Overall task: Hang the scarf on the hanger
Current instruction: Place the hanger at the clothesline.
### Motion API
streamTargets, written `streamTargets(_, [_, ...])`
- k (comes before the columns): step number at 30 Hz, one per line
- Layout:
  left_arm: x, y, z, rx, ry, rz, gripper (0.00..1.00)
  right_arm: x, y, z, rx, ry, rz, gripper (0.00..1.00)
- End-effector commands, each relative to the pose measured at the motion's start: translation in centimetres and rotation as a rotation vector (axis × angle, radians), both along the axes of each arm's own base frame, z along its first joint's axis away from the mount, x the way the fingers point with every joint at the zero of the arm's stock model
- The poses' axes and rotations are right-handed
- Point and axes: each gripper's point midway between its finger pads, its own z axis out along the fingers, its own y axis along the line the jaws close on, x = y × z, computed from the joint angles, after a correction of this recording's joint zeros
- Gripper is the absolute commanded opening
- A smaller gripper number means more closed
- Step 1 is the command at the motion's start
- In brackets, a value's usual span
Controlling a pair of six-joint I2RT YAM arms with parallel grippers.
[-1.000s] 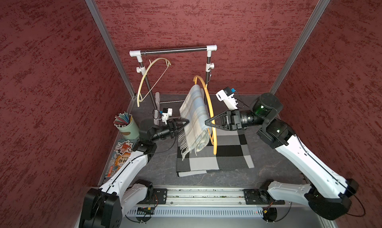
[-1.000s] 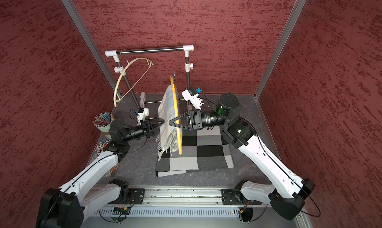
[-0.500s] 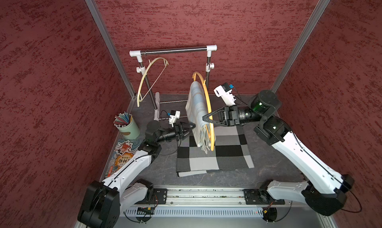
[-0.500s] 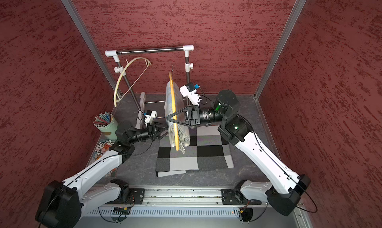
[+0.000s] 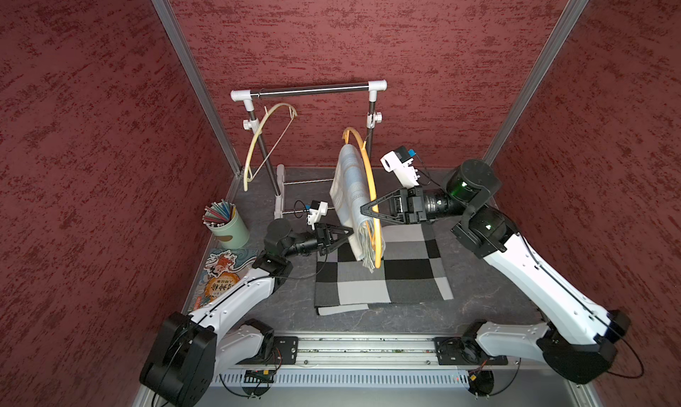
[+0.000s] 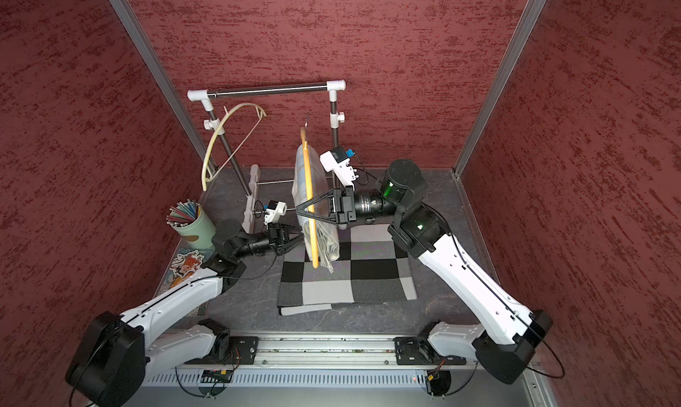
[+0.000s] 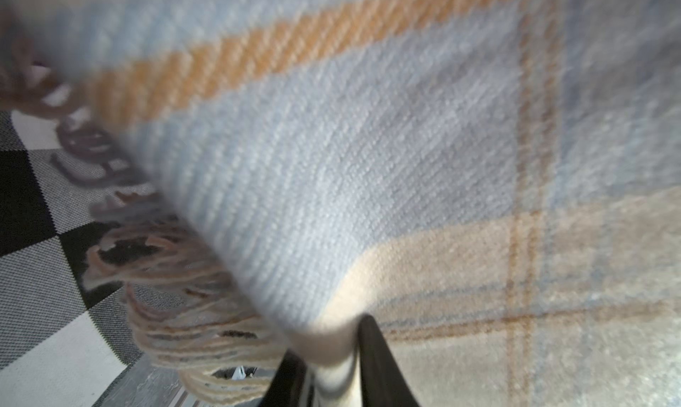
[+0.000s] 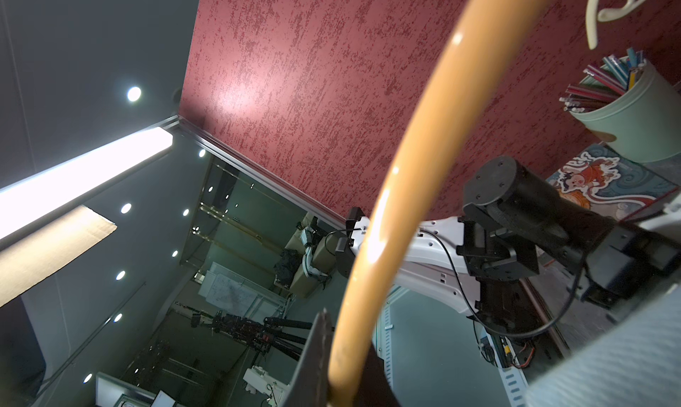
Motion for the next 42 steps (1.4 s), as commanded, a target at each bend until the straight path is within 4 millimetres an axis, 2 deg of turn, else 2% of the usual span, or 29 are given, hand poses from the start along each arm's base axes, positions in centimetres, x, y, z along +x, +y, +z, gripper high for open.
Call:
streamTargets(1, [0.0,0.1,0.2,-0.003,-0.019,0.0,0.05,-1.7,-1.5,4.2,0.121,-0.189,-0.009,0.0])
streamTargets(2, [0.1,0.2,0.2,0.001,-0.02,0.003,0.0,-1.8,-1.6,4.2,0.12,-0.188,-0.008,0.0])
streamTargets(13, [2.2,3.3,-2.5,0.117,0.028,0.058,0.0,-2.0,-1.7,3.2,0.086,-0.109,-0.002,0.0])
streamTargets(21, [1.7,2.0,-5.6,0.129,0.074,0.022,0.0,-1.9,-1.7,3.4,0.098,-0.088,0.0,0.0])
streamTargets(25, [1.6,1.5,-6.4,0.123,0.07,0.011,0.0,-1.8,-1.7,3.4,0.1,-0.087,0.0,0.0])
streamTargets(29, [1.5,1.1,-6.6,0.115,0.071,0.001,0.0,-1.8,-1.7,3.1,0.095,-0.087,-0.001,0.0])
streamTargets(34, [1.1,0.9,-5.4,0.098,0.05,-0.012,0.0,-1.9,-1.7,2.7,0.087,-0.115,-0.006,0.0])
streamTargets(35, [1.0,0.8,-5.2,0.098,0.05,-0.016,0.03,-1.9,-1.7,2.6,0.086,-0.12,-0.006,0.0])
streamTargets(37, [0.6,0.8,-4.8,0.098,0.05,-0.025,0.4,-1.8,-1.6,2.3,0.079,-0.127,-0.011,0.0])
streamTargets(38, [0.4,0.9,-4.6,0.1,0.047,-0.022,0.52,-1.6,-1.5,2.1,0.073,-0.127,-0.015,0.0])
streamTargets(40, [0.0,1.4,-4.0,0.112,0.038,-0.009,0.69,-1.2,-1.3,1.7,0.056,-0.123,-0.025,0.0])
streamTargets(42, [-0.3,2.4,-4.0,0.166,0.064,0.041,0.77,-0.6,-0.9,1.4,0.036,-0.124,-0.039,0.0])
